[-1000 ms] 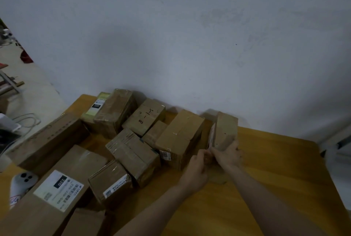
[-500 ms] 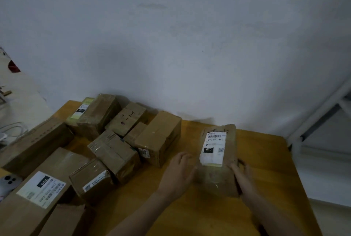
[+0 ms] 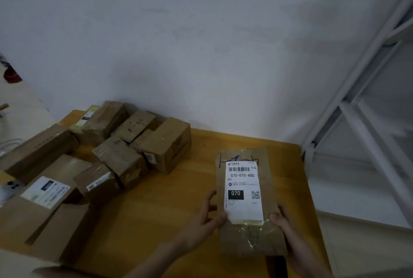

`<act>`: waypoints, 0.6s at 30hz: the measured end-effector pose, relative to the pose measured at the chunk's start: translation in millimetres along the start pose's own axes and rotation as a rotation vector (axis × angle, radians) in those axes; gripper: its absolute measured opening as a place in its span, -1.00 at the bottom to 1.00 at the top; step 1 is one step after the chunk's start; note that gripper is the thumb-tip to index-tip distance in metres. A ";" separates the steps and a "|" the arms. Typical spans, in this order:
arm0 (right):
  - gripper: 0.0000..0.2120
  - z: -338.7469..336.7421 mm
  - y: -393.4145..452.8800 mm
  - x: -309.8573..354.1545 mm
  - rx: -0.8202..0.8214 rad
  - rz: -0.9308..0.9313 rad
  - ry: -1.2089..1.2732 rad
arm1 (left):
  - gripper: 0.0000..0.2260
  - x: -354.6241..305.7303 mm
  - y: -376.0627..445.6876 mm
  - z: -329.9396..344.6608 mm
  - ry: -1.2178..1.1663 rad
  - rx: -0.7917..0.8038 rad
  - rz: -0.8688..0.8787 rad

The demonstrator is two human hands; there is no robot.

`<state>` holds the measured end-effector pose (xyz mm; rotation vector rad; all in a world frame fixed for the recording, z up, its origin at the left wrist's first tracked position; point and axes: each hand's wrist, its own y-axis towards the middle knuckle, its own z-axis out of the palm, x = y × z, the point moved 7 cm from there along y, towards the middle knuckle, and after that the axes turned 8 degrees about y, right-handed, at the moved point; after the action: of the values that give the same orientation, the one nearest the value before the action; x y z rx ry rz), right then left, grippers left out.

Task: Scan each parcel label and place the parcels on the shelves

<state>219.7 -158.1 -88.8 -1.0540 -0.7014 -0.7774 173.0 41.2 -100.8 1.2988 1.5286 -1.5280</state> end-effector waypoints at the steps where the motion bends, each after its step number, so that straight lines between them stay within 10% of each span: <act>1: -0.28 -2.4 -6.0 -5.4 0.012 0.025 0.038 | -0.21 2.6 -6.1 7.9 -0.065 0.025 -0.029; 6: -0.27 -13.4 -21.3 -19.8 0.041 0.091 0.065 | -0.20 9.4 -31.9 29.6 -0.165 -0.047 -0.068; 10: -0.70 -28.6 -19.0 -21.5 -0.010 0.085 0.086 | -0.15 21.9 -49.0 35.4 -0.255 -0.155 -0.083; 18: -0.21 -109.9 40.7 -87.7 -0.449 0.244 -0.641 | -0.19 54.4 -95.7 37.4 -0.331 -0.367 -0.130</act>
<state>219.9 -230.0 -216.3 -1.8009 -0.9338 -0.3780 59.0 30.8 -121.2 0.7139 1.6012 -1.3733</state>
